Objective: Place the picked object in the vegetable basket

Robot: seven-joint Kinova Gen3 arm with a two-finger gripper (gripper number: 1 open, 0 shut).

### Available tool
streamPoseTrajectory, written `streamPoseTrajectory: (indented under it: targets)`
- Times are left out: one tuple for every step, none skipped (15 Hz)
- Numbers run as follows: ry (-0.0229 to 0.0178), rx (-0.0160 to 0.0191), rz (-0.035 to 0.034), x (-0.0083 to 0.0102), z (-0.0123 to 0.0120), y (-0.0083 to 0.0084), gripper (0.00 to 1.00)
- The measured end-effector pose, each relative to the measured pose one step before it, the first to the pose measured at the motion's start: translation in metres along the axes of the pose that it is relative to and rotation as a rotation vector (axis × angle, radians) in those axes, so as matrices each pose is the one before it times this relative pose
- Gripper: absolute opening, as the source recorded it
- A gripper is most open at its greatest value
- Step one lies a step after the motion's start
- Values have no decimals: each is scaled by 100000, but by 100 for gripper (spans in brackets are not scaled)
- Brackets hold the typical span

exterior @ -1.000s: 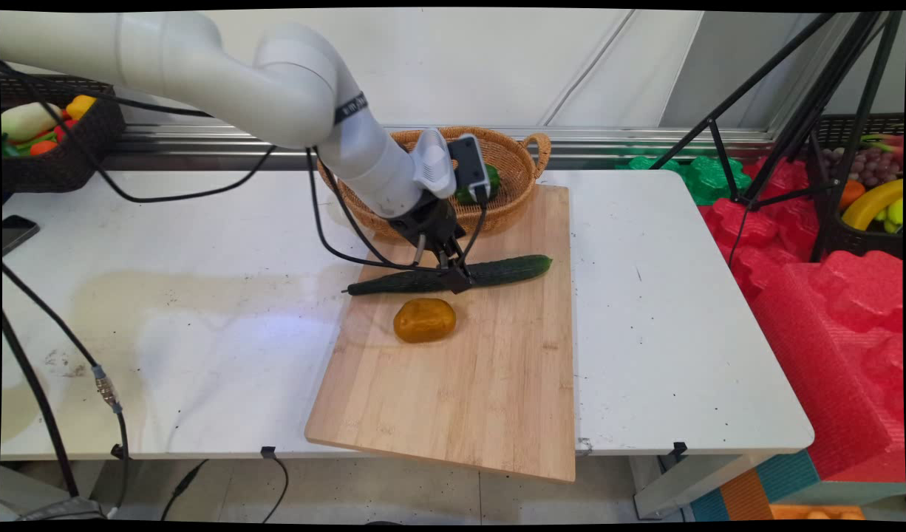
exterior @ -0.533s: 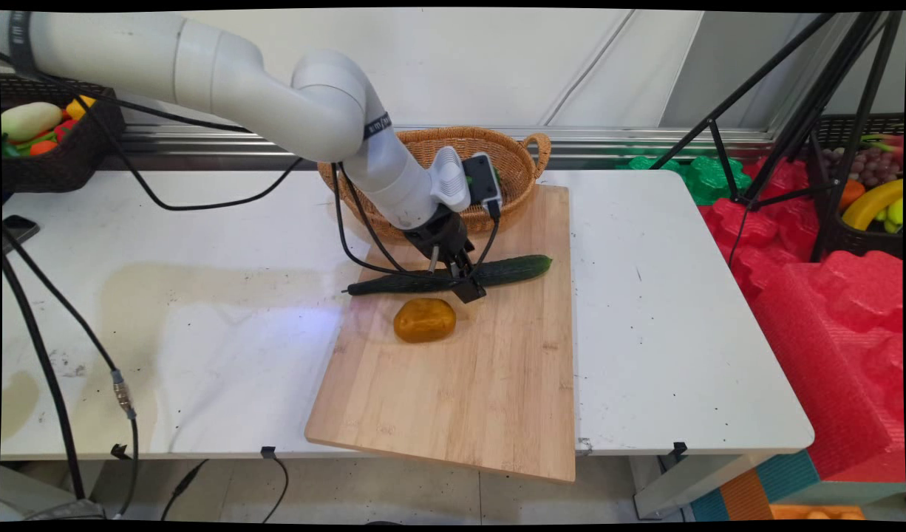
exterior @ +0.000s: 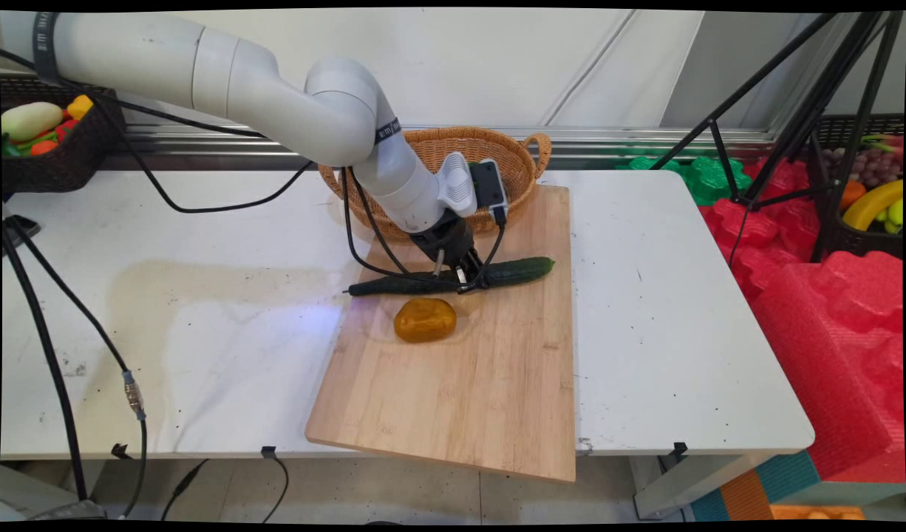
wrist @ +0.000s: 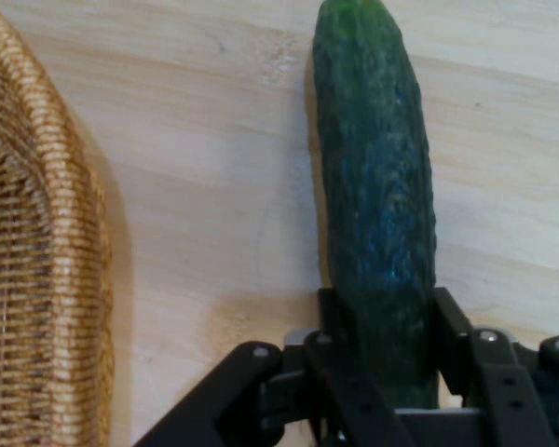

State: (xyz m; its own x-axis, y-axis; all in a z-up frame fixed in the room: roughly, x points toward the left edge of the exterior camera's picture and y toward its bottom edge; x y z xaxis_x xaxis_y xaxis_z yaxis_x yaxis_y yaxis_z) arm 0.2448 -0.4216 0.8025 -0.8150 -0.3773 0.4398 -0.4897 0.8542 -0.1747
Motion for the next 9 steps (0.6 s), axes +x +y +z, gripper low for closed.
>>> streamPoseTrajectory:
  targets:
    - [-47, 131, 1656, 63, -162, 45, 0]
    - [-5, 100, 1203, 52, -164, 43, 0]
    - [230, 157, 2080, 177, -402, 99, 0]
    - [338, 407, 2321, 118, -717, 127, 0]
    - [438, 720, 2376, 110, -984, 144, 0]
    - [525, 802, 2316, 186, -1034, 133, 0]
    - [531, 1057, 2811, 255, -1331, 159, 0]
    - [464, 1331, 2810, 274, -1468, 118, 0]
    - [353, 1348, 2217, 253, -1337, 43, 0]
